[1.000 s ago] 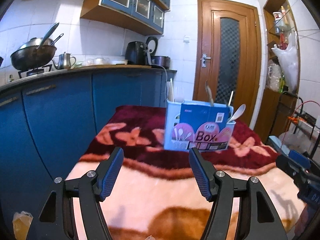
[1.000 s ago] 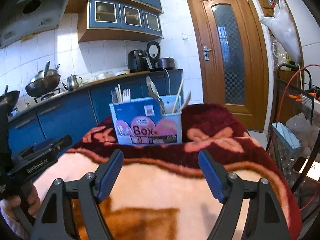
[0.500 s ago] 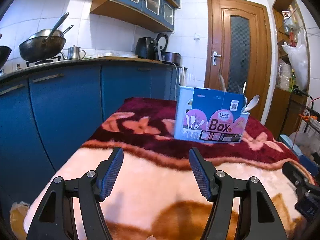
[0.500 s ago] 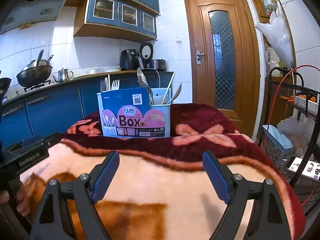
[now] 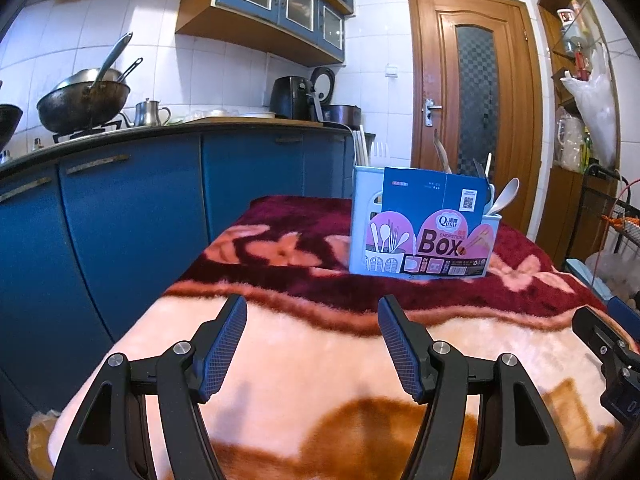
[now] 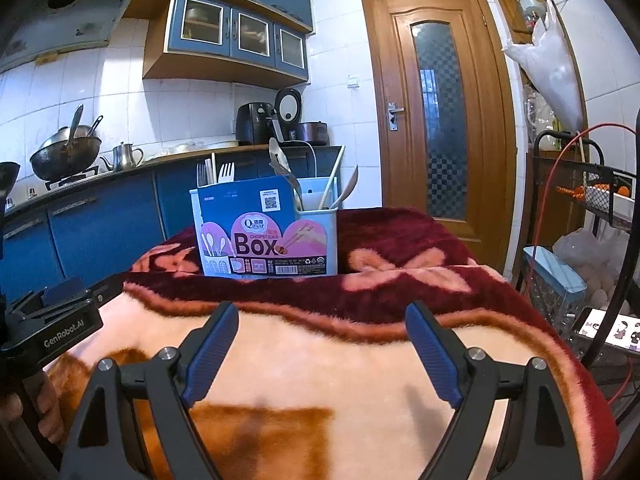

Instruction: Organize utensils

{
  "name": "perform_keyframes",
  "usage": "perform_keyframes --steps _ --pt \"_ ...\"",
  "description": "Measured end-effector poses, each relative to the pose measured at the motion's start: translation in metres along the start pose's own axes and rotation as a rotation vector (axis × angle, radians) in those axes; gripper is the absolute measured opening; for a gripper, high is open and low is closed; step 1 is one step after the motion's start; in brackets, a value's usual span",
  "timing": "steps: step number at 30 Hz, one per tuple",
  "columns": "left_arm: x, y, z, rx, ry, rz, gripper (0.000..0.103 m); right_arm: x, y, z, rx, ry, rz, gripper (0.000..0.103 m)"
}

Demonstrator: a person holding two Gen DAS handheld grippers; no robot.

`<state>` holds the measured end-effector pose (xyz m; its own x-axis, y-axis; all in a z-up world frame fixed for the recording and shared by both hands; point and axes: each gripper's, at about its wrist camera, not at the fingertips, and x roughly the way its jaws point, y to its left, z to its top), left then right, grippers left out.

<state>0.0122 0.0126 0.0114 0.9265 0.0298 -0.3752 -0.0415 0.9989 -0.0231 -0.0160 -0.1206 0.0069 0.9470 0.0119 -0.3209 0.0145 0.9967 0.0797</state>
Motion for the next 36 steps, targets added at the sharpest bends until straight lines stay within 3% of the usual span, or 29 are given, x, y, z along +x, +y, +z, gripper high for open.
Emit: perform_keyframes --steps 36 --pt "-0.0012 -0.0018 -0.0026 0.006 -0.009 -0.007 0.069 0.0002 0.0007 -0.0003 0.000 0.000 0.001 0.087"
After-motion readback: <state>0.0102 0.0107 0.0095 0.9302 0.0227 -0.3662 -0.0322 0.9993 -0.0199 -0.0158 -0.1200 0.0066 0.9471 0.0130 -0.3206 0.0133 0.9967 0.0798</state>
